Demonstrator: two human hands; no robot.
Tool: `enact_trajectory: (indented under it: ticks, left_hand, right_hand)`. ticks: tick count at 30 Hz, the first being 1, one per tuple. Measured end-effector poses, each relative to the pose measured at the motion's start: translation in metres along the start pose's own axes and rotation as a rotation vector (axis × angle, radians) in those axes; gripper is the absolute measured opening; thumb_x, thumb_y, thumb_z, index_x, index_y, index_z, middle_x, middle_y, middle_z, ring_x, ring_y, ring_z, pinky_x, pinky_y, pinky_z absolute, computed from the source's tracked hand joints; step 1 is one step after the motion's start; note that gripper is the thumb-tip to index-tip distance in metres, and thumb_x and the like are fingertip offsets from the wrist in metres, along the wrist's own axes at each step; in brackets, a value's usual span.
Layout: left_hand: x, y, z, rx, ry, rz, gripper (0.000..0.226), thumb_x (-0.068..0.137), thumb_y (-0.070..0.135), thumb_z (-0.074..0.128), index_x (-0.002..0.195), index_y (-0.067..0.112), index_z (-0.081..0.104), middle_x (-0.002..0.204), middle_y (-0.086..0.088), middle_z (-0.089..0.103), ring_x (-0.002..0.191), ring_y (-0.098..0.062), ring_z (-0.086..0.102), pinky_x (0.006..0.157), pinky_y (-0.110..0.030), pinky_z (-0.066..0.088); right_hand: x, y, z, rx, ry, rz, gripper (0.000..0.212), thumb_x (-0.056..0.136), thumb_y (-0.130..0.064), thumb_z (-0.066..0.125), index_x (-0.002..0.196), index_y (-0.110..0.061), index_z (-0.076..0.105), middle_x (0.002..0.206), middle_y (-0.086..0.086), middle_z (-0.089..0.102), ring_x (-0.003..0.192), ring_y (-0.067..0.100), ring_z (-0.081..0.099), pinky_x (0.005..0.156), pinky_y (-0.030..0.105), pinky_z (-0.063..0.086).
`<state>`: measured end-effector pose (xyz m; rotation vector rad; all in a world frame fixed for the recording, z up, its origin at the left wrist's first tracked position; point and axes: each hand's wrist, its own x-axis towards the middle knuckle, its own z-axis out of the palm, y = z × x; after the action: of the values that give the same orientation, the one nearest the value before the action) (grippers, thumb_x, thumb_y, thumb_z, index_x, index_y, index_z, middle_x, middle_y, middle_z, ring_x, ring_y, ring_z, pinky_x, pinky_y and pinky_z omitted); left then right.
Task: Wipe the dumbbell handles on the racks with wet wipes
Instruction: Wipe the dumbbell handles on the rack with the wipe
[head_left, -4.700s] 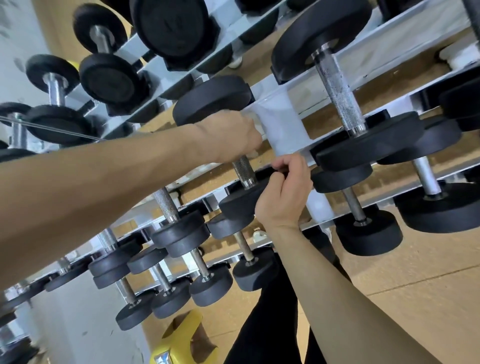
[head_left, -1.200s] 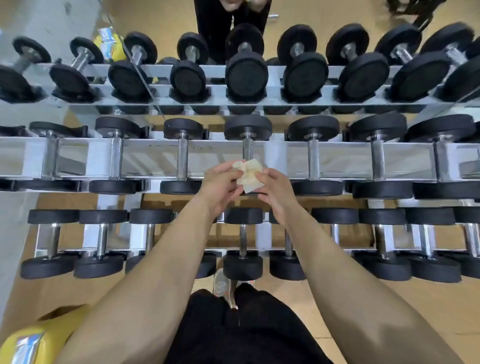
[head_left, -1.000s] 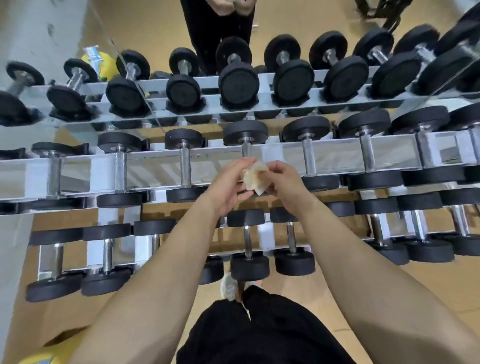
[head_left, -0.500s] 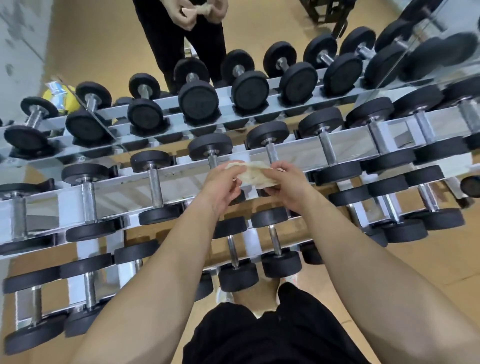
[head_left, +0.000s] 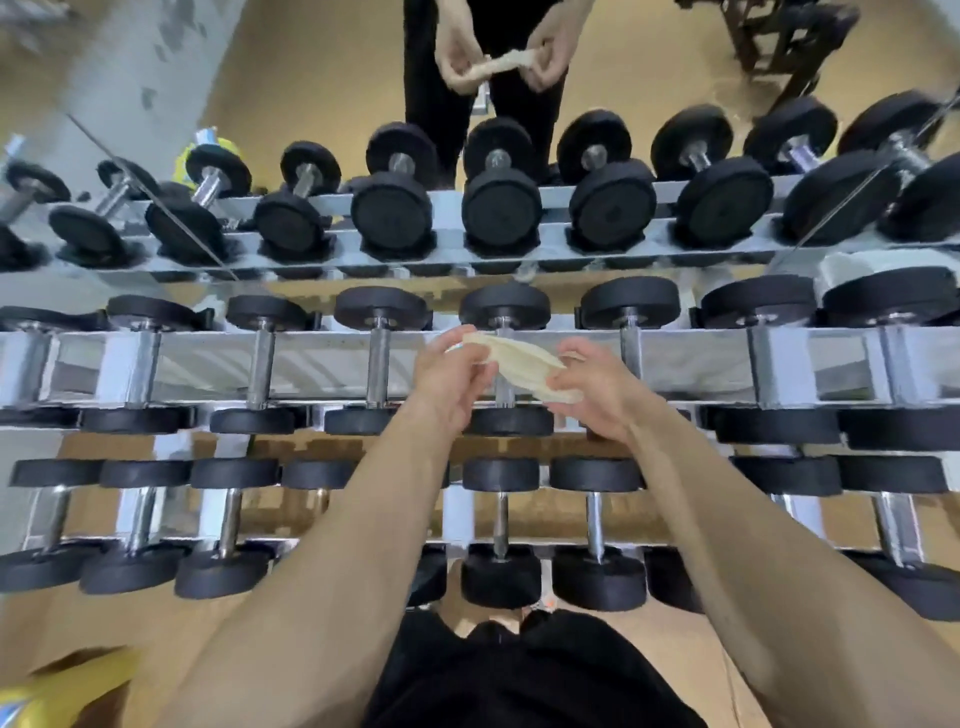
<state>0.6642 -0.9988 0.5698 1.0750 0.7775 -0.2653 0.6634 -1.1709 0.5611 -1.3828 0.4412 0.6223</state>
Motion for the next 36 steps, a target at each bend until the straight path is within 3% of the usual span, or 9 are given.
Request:
enact_trajectory:
  ticks: [4, 11, 16, 19, 25, 28, 30, 32, 36]
  left_hand:
    - [0.003, -0.018, 0.020, -0.036, 0.153, 0.102, 0.038, 0.086, -0.017, 0.056, 0.115, 0.006, 0.063, 0.093, -0.009, 0.062, 0.077, -0.017, 0.062, 0.071, -0.022, 0.059]
    - [0.007, -0.059, 0.023, 0.555, 0.076, 0.196, 0.016, 0.087, 0.001, 0.068, 0.094, 0.016, 0.067, 0.089, -0.006, 0.066, 0.080, -0.021, 0.063, 0.080, -0.040, 0.058]
    - [0.019, -0.057, 0.015, 0.029, 0.163, -0.081, 0.024, 0.090, -0.004, 0.053, 0.109, 0.000, 0.068, 0.084, -0.013, 0.067, 0.059, -0.015, 0.059, 0.053, -0.019, 0.050]
    - [0.025, -0.057, 0.010, -0.014, 0.196, -0.096, 0.020, 0.092, -0.002, 0.057, 0.108, 0.004, 0.067, 0.076, -0.008, 0.066, 0.049, -0.009, 0.056, 0.049, -0.017, 0.049]
    - [0.047, -0.071, 0.004, 0.399, 0.364, 0.121, 0.015, 0.091, 0.017, 0.065, 0.105, 0.016, 0.068, 0.094, 0.005, 0.066, 0.087, -0.016, 0.061, 0.082, -0.025, 0.046]
    - [0.059, -0.080, -0.002, 0.498, 0.481, 0.130, 0.011, 0.096, 0.020, 0.055, 0.100, 0.020, 0.065, 0.094, 0.005, 0.065, 0.089, -0.019, 0.057, 0.079, -0.021, 0.038]
    - [0.069, -0.088, -0.002, 0.482, 0.528, 0.131, 0.014, 0.098, 0.022, 0.052, 0.099, 0.021, 0.066, 0.094, 0.005, 0.065, 0.091, -0.021, 0.059, 0.078, -0.023, 0.038]
    - [0.079, -0.097, -0.001, 0.499, 0.587, 0.110, 0.014, 0.098, 0.026, 0.051, 0.096, 0.025, 0.065, 0.094, 0.005, 0.066, 0.093, -0.023, 0.061, 0.078, -0.028, 0.041]
    - [0.094, -0.113, -0.001, 0.620, 0.661, 0.202, 0.019, 0.099, 0.029, 0.048, 0.090, 0.024, 0.063, 0.097, 0.001, 0.069, 0.093, -0.027, 0.063, 0.085, -0.038, 0.048]
  right_hand:
    - [0.013, -0.005, -0.016, -0.012, 0.012, 0.117, 0.039, 0.095, 0.011, 0.051, 0.126, -0.011, 0.061, 0.120, 0.013, 0.061, 0.102, 0.026, 0.066, 0.078, 0.036, 0.062]
    - [0.043, 0.007, -0.009, 0.541, 0.285, 0.134, 0.033, 0.095, -0.003, 0.066, 0.127, -0.006, 0.060, 0.120, 0.018, 0.067, 0.103, 0.028, 0.071, 0.080, 0.034, 0.062]
    - [0.040, 0.013, -0.008, 0.632, 0.117, 0.274, 0.032, 0.100, -0.012, 0.049, 0.131, -0.007, 0.050, 0.125, 0.026, 0.063, 0.103, 0.042, 0.071, 0.083, 0.051, 0.060]
    - [0.037, 0.014, -0.009, 0.681, 0.049, 0.276, 0.035, 0.105, -0.012, 0.042, 0.138, -0.001, 0.047, 0.123, 0.028, 0.065, 0.103, 0.040, 0.072, 0.078, 0.048, 0.061]
    - [0.051, 0.003, -0.013, 0.658, 0.336, 0.104, 0.023, 0.107, -0.012, 0.045, 0.129, -0.012, 0.048, 0.126, 0.019, 0.061, 0.114, 0.038, 0.064, 0.099, 0.053, 0.055]
    - [0.067, 0.004, -0.005, -0.108, 0.510, -0.404, 0.010, 0.104, -0.017, 0.046, 0.113, -0.022, 0.050, 0.106, -0.005, 0.058, 0.098, 0.003, 0.058, 0.092, 0.031, 0.055]
    - [0.086, 0.016, 0.002, -0.770, 0.280, -0.720, 0.016, 0.106, -0.019, 0.045, 0.120, -0.019, 0.052, 0.109, -0.006, 0.063, 0.092, 0.001, 0.055, 0.084, 0.026, 0.047]
    - [0.115, 0.037, -0.002, -1.223, 0.000, -0.816, 0.025, 0.103, -0.014, 0.054, 0.127, -0.015, 0.058, 0.133, 0.004, 0.062, 0.120, 0.019, 0.058, 0.095, 0.039, 0.051]
    - [0.155, 0.056, -0.027, -1.609, -0.391, -0.937, 0.021, 0.095, -0.024, 0.063, 0.110, -0.011, 0.067, 0.153, 0.010, 0.050, 0.147, 0.026, 0.039, 0.120, 0.045, 0.034]
